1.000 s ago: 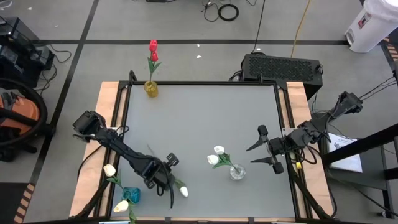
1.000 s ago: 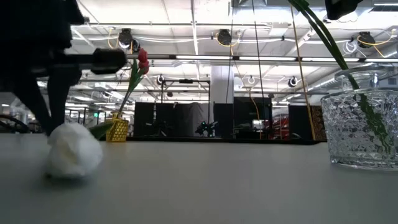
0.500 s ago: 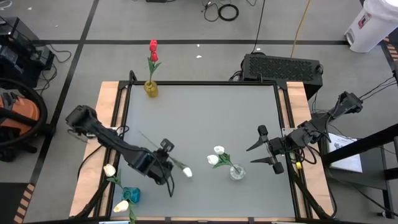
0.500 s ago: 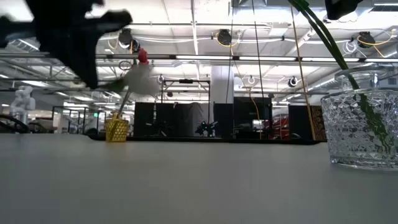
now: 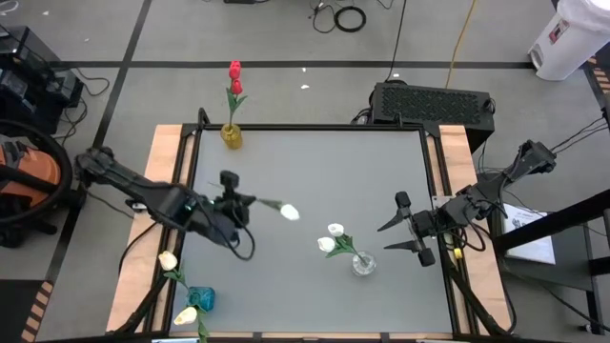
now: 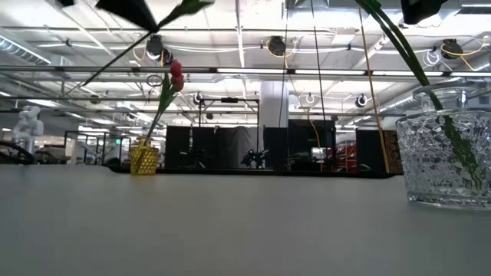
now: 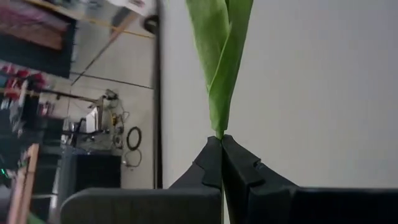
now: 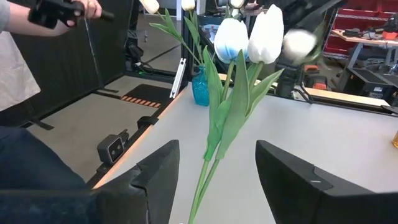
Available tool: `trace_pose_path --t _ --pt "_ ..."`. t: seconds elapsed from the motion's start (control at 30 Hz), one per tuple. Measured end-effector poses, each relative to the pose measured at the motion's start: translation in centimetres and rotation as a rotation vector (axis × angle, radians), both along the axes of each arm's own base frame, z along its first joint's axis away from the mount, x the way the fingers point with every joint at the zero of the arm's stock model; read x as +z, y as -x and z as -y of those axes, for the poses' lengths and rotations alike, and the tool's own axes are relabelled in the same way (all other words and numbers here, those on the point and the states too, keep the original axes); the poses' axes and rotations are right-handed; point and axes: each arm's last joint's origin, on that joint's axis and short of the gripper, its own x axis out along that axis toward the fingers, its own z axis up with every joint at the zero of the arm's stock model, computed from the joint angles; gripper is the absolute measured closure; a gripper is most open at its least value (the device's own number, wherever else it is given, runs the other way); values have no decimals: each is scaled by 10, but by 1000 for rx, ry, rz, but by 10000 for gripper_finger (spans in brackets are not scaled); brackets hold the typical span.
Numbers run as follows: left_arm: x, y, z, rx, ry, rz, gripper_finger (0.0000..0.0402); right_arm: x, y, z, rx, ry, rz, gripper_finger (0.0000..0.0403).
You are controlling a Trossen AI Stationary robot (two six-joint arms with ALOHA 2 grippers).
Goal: Sort flowers into vase by color
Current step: Put the white tulip into the transparent vase
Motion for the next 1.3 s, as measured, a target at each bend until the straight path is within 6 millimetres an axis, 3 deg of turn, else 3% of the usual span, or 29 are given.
trace_pose_path --t 0.3,0.7,1.0,1.3 --pt "41 -4 -34 91 55 335 402 0 0 0 -1 0 0 199" --pt "68 -29 -95 -79 135 606 401 0 0 0 0 0 0 199" --pt "59 -55 -133 -124 258 688 401 0 0 0 0 0 0 199" --pt "29 -96 -153 -146 272 688 401 0 0 0 -1 0 0 199"
